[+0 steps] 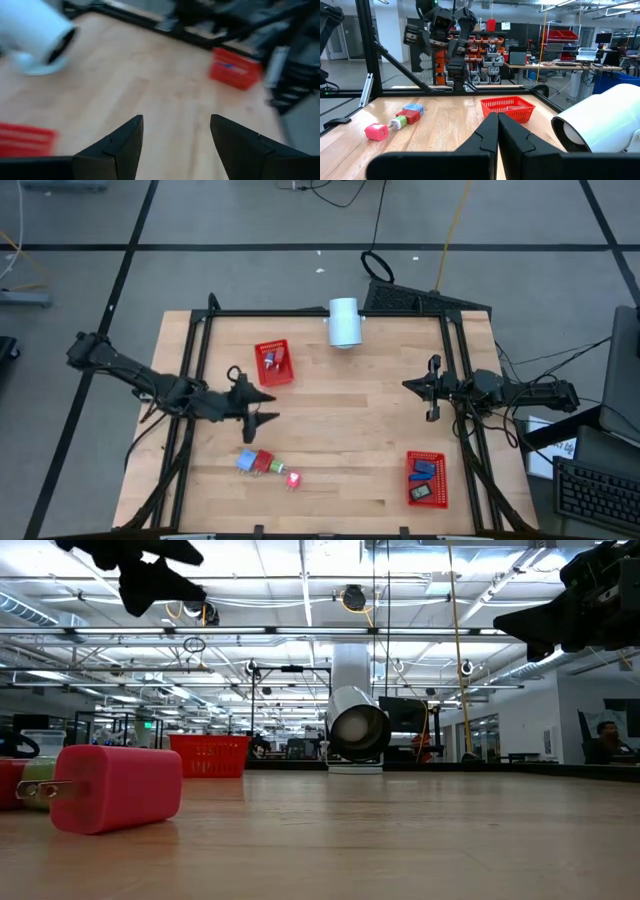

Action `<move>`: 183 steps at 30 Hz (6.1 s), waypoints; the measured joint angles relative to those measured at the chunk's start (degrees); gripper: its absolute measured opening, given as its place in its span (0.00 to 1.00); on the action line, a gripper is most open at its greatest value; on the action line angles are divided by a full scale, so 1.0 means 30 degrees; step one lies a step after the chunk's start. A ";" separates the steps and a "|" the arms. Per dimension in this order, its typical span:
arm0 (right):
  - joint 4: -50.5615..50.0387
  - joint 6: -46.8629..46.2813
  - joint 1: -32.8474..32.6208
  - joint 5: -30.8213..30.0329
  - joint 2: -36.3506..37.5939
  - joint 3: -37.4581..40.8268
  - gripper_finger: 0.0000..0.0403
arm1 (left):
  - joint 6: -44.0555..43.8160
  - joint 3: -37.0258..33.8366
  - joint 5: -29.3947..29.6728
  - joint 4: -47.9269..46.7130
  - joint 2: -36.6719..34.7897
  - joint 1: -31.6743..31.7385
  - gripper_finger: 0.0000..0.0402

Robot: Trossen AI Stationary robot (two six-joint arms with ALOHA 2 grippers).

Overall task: Pick & Place Office items
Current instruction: Put the pink charger adapter into the top red bin

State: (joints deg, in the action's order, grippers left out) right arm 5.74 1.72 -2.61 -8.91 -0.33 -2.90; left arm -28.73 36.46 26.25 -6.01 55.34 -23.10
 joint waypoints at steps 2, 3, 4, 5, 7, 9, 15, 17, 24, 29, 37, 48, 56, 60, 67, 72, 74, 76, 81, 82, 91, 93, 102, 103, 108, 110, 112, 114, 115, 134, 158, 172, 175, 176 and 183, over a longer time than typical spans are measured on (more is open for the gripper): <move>0.0000 0.0002 0.0000 -0.0006 -0.0004 0.0000 0.00 | 0.0118 -0.0672 -0.1150 0.1041 -0.0020 -0.0192 0.58; 0.0000 0.0006 -0.0006 -0.0001 -0.0004 0.0007 0.00 | 0.0108 -0.0971 -0.1664 0.1326 0.0013 -0.0280 0.58; 0.0000 0.0000 -0.0007 0.0000 0.0003 0.0000 0.00 | 0.0027 -0.1252 -0.2011 0.1523 0.0075 -0.0387 0.58; 0.0000 0.0007 -0.0006 0.0000 -0.0003 0.0006 0.00 | -0.0085 -0.1476 -0.2281 0.1735 0.0226 -0.0446 0.58; 0.0000 0.0003 0.0000 0.0000 -0.0004 0.0000 0.00 | -0.0299 -0.1828 -0.2387 0.2218 0.0744 -0.0500 0.58; 0.0000 0.0007 0.0000 0.0000 -0.0004 0.0000 0.00 | -0.0312 -0.2236 -0.2392 0.2020 0.1371 -0.0506 0.58; 0.0000 0.0005 -0.0005 0.0000 -0.0001 0.0005 0.00 | -0.0081 -0.2794 -0.2366 0.2042 0.3486 -0.0491 0.58; 0.0000 0.0007 -0.0003 0.0000 -0.0004 0.0004 0.00 | -0.0122 -0.2794 -0.2443 0.2196 0.4280 -0.0491 0.58; 0.0000 0.0007 -0.0004 0.0000 -0.0004 0.0004 0.00 | -0.2438 -0.2794 -0.2807 0.3865 0.6491 -0.0491 0.58; 0.0000 0.0000 -0.0002 0.0000 -0.0004 0.0000 0.00 | -0.1943 -0.2087 -0.4667 0.4471 0.7511 -0.0783 0.58; 0.0000 0.0002 -0.0005 0.0000 -0.0004 0.0002 0.00 | 0.2654 0.2152 -0.4700 0.1734 0.9243 -0.2061 0.58; 0.0000 0.0004 -0.0004 0.0000 -0.0004 0.0007 0.00 | 0.6317 0.5518 -0.5319 -0.0547 1.3091 -0.3168 0.58; 0.0000 0.0007 -0.0006 0.0000 -0.0004 0.0001 0.00 | 0.5366 0.6415 -0.5749 -0.0570 1.4958 -0.3754 0.58; 0.0000 0.0007 -0.0004 0.0000 -0.0004 0.0000 0.00 | 0.4947 0.6452 -0.5753 -0.0524 1.5317 -0.3907 0.58; 0.0000 0.0004 -0.0004 0.0000 -0.0004 0.0004 0.00 | 0.4458 0.6452 -0.5243 -0.0546 1.5317 -0.3885 0.58; 0.0000 0.0007 -0.0001 0.0000 -0.0004 0.0006 0.00 | 0.4473 0.6452 -0.5243 -0.0855 1.5317 -0.3836 0.58; 0.0000 0.0007 -0.0006 0.0000 -0.0004 0.0000 0.00 | 0.4472 0.6452 -0.5243 -0.0936 1.5317 -0.3751 0.58; 0.0000 0.0004 0.0000 0.0000 -0.0004 0.0000 0.00 | 0.4400 0.6452 -0.5236 -0.0945 1.5317 -0.3655 0.58; 0.0000 0.0004 -0.0002 0.0000 -0.0004 0.0007 0.00 | 0.4332 0.6444 -0.5245 -0.0938 1.5317 -0.3544 0.58; 0.0000 0.0007 0.0000 0.0000 -0.0004 0.0000 0.00 | 0.4339 0.6442 -0.5243 -0.0935 1.5317 -0.3541 0.58; 0.0000 0.0007 0.0000 0.0000 -0.0004 0.0002 0.00 | 0.2913 0.6422 -0.5243 -0.0926 1.5322 -0.3362 0.58; 0.0000 0.0001 0.0000 0.0000 -0.0004 0.0001 0.00 | 0.2886 0.6422 -0.5246 -0.0777 1.5489 -0.3376 0.58; -0.0007 0.0006 -0.0006 0.0000 -0.0002 0.0000 0.00 | 0.2288 0.6422 -0.6453 0.1175 1.6782 -0.3162 0.58; -0.0015 0.0001 -0.0001 -0.0007 0.0003 0.0000 0.00 | 0.2263 0.6422 -0.6460 0.1175 1.6764 -0.3105 0.58; -0.0036 0.0000 -0.0003 -0.0003 -0.0004 0.0004 0.00 | 0.2536 0.6415 -0.6401 0.1093 1.6636 -0.3026 0.58; -0.0027 0.0000 -0.0002 -0.0002 -0.0004 0.0002 0.00 | 0.2952 0.6415 -0.6264 0.1051 1.6636 -0.3027 0.58; -0.0042 0.0000 -0.0001 0.0000 -0.0002 0.0002 0.00 | 0.3124 0.6415 -0.5912 0.1044 1.6636 -0.3040 0.58; -0.0036 0.0007 -0.0007 0.0000 0.0003 0.0000 0.00 | 0.3176 0.6415 -0.5687 0.1044 1.6636 -0.3041 0.58; -0.0040 0.0007 0.0000 0.0000 -0.0004 0.0004 0.00 | 0.3173 0.6415 -0.5614 0.1051 1.6636 -0.3041 0.58; -0.0036 0.0007 -0.0007 0.0000 -0.0004 0.0000 0.00 | 0.3008 0.6415 -0.5195 0.0487 1.5626 -0.2390 0.48; -0.0065 0.0006 0.0000 0.0000 -0.0004 0.0006 0.00 | 0.1433 0.6430 -0.3026 -0.4319 0.6344 0.0204 0.43; -0.0066 0.0003 0.0000 0.0000 -0.0004 0.0005 0.00 | 0.1665 0.6026 -0.0739 -0.8972 0.5853 0.2940 0.43; -0.0063 0.0005 0.0000 0.0000 -0.0004 0.0002 0.00 | 0.2177 0.5580 -0.0750 -0.8980 0.5821 0.3975 0.43; -0.0065 0.0000 -0.0001 0.0000 -0.0004 0.0001 0.00 | 0.2344 0.5387 -0.0855 -0.8929 0.5613 0.4312 0.43; -0.0117 0.0000 0.0000 0.0000 -0.0004 0.0000 0.00 | 0.3238 0.2548 -0.1892 -0.6762 0.3688 0.6790 0.43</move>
State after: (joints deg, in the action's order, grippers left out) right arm 5.39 1.72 -2.61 -8.91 -0.34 -2.90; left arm -19.02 44.10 20.58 -26.29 66.41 -2.74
